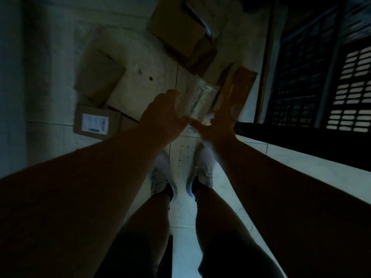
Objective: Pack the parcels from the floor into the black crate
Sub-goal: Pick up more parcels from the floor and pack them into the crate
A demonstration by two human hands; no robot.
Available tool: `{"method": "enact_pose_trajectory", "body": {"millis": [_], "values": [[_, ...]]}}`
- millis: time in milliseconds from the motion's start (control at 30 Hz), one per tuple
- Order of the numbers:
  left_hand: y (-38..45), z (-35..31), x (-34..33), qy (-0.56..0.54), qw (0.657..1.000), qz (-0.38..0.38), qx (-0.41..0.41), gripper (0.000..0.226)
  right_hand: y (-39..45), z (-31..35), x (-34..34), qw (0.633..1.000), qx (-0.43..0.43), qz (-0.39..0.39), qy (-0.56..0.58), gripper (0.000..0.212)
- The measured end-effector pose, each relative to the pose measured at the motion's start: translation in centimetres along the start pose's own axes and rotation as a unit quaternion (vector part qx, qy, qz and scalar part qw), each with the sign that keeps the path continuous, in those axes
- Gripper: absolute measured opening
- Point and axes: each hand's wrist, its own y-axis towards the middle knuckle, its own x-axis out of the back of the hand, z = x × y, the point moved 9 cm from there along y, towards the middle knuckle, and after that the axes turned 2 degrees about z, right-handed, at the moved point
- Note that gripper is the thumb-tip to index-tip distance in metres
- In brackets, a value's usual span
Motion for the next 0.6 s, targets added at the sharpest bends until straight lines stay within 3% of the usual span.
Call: {"method": "enact_pose_trajectory", "body": {"millis": [133,267,400,500,600], "values": [[5.3,3.6,-5.7,-0.004,0.999,0.037,0.020,0.072,6.3,-3.7,-2.6,1.000,-0.021,-0.006,-0.015,0.076],[10.9,6.4,-9.5,-0.025,0.997,0.055,0.049,0.054,12.4,-6.4,-3.5,0.996,-0.077,-0.036,0.032,0.068],[14.4,7.8,-13.2,-0.120,0.981,0.118,0.096,0.057,15.5,-7.6,-5.2,0.988,-0.138,0.020,0.067,0.065],[14.8,8.5,-14.4,-0.199,0.963,0.125,0.130,0.030,14.7,-7.2,-5.9,0.968,-0.163,0.031,0.188,0.058],[13.5,9.1,-12.2,-0.240,0.956,0.089,0.145,0.055,13.5,-3.7,-5.4,0.987,-0.095,0.049,0.116,0.048]]}}
